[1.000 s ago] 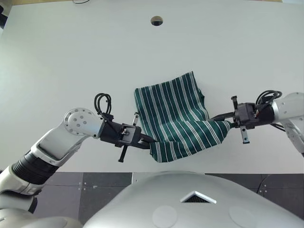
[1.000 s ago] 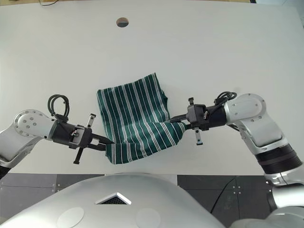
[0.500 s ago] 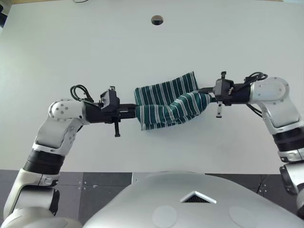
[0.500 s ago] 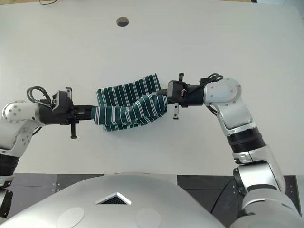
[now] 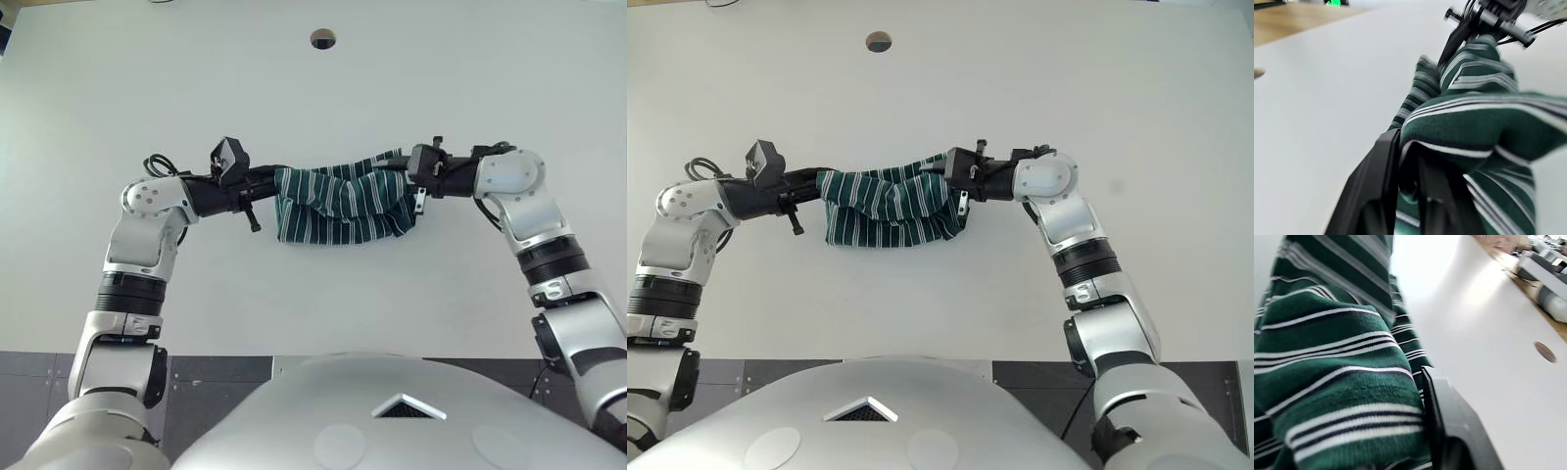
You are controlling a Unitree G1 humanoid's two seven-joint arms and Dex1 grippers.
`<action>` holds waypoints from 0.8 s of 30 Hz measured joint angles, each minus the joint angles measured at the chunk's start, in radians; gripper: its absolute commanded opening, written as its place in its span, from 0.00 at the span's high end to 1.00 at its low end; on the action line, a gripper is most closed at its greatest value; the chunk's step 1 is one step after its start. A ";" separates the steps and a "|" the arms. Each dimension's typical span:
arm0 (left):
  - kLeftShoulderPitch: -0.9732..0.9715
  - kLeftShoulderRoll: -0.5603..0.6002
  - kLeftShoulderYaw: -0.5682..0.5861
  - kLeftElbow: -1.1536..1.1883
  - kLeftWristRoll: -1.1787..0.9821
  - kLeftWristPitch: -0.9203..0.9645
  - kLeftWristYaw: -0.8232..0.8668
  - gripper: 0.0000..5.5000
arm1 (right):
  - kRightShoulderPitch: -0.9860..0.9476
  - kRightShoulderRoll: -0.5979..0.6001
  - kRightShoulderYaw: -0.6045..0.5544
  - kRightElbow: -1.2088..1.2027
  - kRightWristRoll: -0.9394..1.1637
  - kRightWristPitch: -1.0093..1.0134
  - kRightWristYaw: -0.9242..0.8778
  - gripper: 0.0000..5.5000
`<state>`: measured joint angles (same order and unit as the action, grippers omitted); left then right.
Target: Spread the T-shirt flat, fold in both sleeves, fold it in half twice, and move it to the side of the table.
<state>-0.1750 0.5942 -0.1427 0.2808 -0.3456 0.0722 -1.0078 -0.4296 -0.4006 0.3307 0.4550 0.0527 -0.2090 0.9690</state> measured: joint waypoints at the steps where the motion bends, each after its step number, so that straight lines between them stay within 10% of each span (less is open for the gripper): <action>1: -0.012 -0.004 0.009 0.039 0.016 0.001 0.026 0.77 | -0.015 0.014 -0.022 0.019 0.013 0.027 -0.019 0.66; 14: -0.207 -0.071 0.163 0.301 0.017 0.277 0.218 0.71 | -0.142 0.160 -0.149 0.207 0.067 0.308 -0.191 0.65; 24: -0.235 -0.119 0.292 0.268 -0.031 0.145 0.216 0.71 | 0.009 0.147 0.004 -0.156 -0.048 -0.460 -0.161 0.65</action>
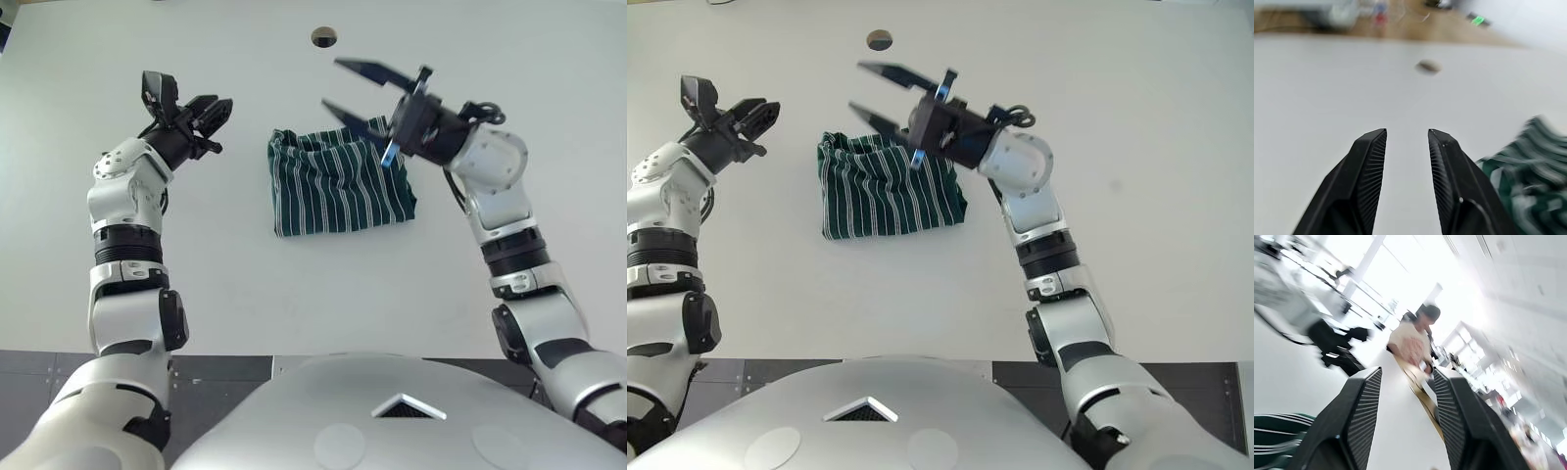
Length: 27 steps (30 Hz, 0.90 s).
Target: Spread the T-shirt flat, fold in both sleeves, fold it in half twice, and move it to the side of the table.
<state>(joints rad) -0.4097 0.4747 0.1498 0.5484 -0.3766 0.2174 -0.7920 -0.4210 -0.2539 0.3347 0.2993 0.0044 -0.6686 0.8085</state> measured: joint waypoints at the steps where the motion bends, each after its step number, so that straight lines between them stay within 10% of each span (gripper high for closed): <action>1: 0.010 -0.004 -0.001 -0.021 -0.002 -0.003 -0.013 0.71 | 0.010 -0.010 0.018 0.005 -0.017 -0.012 0.013 0.65; 11: 0.085 -0.048 -0.029 -0.166 -0.004 0.003 -0.047 0.71 | -0.281 -0.087 0.117 0.657 -0.494 0.289 -0.425 0.65; 20: 0.113 -0.073 0.012 -0.189 -0.024 0.009 -0.002 0.71 | -0.356 -0.491 0.094 0.716 -0.579 0.198 -0.456 0.65; 27: 0.109 -0.103 0.010 -0.203 -0.032 0.005 0.003 0.71 | -0.229 -0.247 0.060 0.354 -0.332 -0.050 -0.410 0.65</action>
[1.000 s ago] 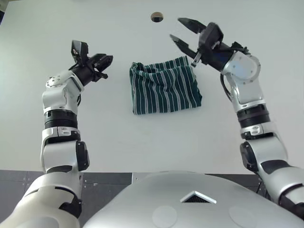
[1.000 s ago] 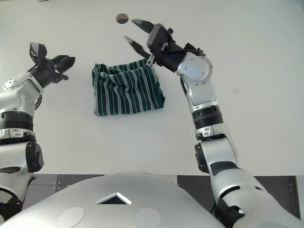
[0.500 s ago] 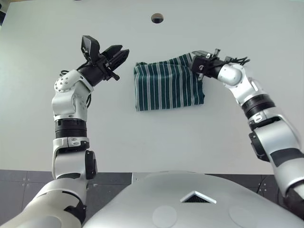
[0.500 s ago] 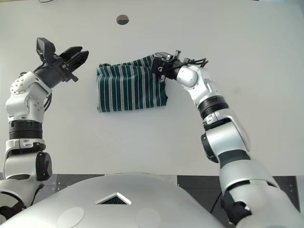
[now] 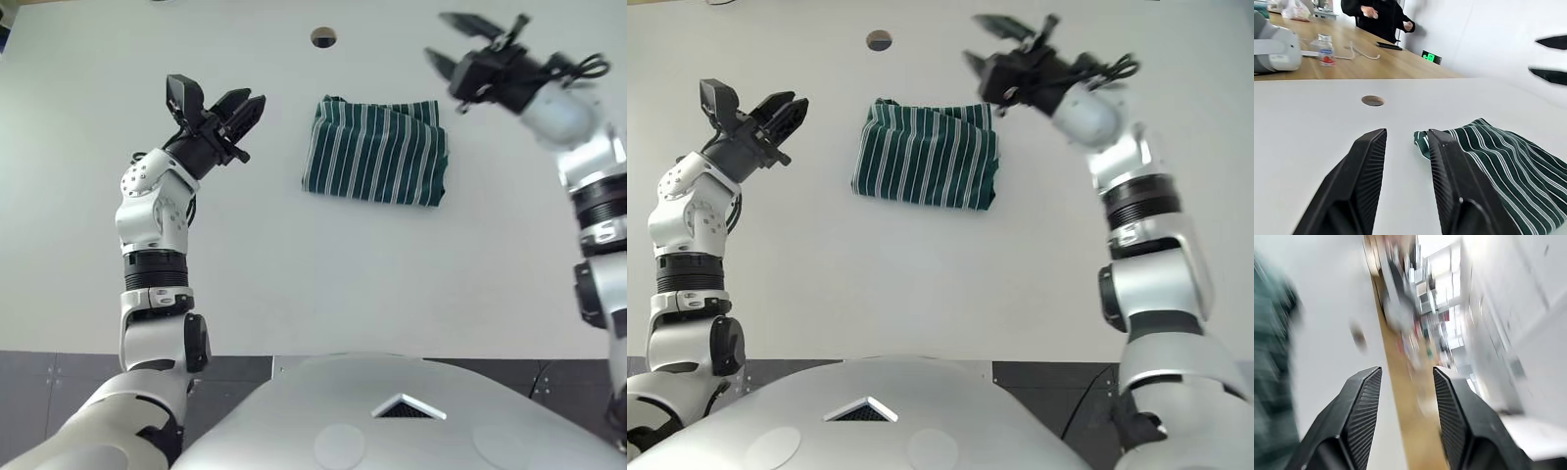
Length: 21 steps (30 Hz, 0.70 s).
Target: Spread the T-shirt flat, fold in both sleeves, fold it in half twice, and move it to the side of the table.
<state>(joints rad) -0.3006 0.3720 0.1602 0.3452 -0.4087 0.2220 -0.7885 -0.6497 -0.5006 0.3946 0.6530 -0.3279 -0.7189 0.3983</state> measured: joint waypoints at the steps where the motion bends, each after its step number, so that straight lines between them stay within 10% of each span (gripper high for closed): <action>1: -0.001 -0.001 -0.002 -0.002 0.000 0.000 0.000 0.71 | 0.028 0.031 0.025 -0.017 0.009 0.005 0.046 0.65; 12: -0.009 -0.004 -0.010 -0.035 -0.003 0.006 -0.003 0.71 | -0.099 0.058 0.181 0.244 -0.172 0.346 0.168 0.65; 21: -0.013 -0.141 0.056 -0.130 -0.099 -0.061 0.100 0.71 | 0.061 -0.548 -0.048 0.425 -0.067 0.535 0.458 0.65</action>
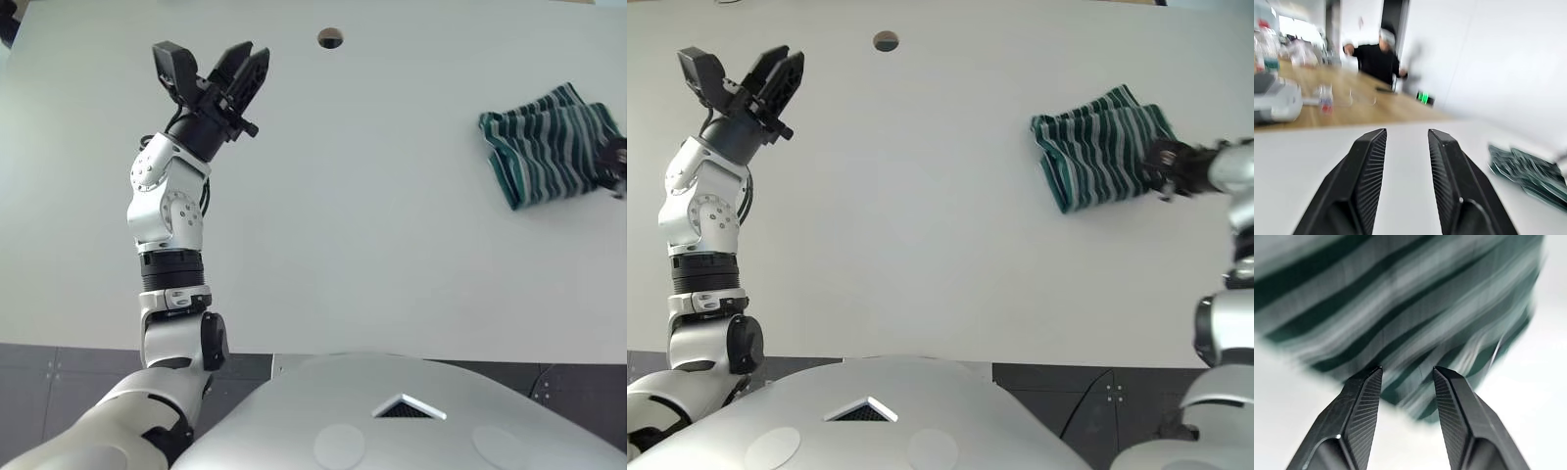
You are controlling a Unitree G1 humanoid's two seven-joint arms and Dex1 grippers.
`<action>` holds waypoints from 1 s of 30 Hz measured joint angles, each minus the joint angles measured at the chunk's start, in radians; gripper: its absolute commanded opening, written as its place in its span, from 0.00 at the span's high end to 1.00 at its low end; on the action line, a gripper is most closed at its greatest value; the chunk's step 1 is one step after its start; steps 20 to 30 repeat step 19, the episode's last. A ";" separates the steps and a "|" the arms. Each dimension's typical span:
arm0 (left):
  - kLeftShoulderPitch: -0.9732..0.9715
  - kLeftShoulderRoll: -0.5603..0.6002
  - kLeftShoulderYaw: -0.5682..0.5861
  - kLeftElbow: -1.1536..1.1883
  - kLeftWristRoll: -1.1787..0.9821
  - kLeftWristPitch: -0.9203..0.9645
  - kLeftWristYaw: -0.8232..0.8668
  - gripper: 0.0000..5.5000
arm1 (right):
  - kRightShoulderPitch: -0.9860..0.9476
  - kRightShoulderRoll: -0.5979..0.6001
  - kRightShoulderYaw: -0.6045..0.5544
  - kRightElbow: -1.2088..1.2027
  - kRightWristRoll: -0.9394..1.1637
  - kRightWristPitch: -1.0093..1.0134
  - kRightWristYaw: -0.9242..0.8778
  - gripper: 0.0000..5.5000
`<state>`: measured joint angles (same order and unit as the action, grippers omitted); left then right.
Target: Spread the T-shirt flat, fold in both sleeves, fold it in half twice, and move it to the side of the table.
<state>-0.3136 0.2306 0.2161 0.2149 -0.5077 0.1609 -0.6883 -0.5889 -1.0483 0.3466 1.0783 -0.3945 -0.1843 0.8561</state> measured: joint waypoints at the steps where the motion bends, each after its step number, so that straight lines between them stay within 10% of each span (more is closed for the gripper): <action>1: -0.008 -0.028 0.000 0.015 -0.001 -0.014 0.012 0.71 | -0.002 -0.010 -0.020 0.017 0.004 0.000 -0.024 0.65; 9: -0.125 -0.144 0.062 0.133 0.142 -0.361 0.323 0.71 | -0.117 0.476 -0.364 -0.334 0.327 -0.326 -0.662 0.65; 15: -0.260 -0.154 0.029 0.442 0.423 -0.710 0.619 0.71 | -0.114 0.876 -0.424 -0.239 0.539 -0.363 -0.667 0.65; 30: -0.331 -0.137 0.009 0.513 0.540 -0.756 0.781 0.71 | -0.208 0.954 -0.452 -0.154 0.558 -0.426 -0.663 0.65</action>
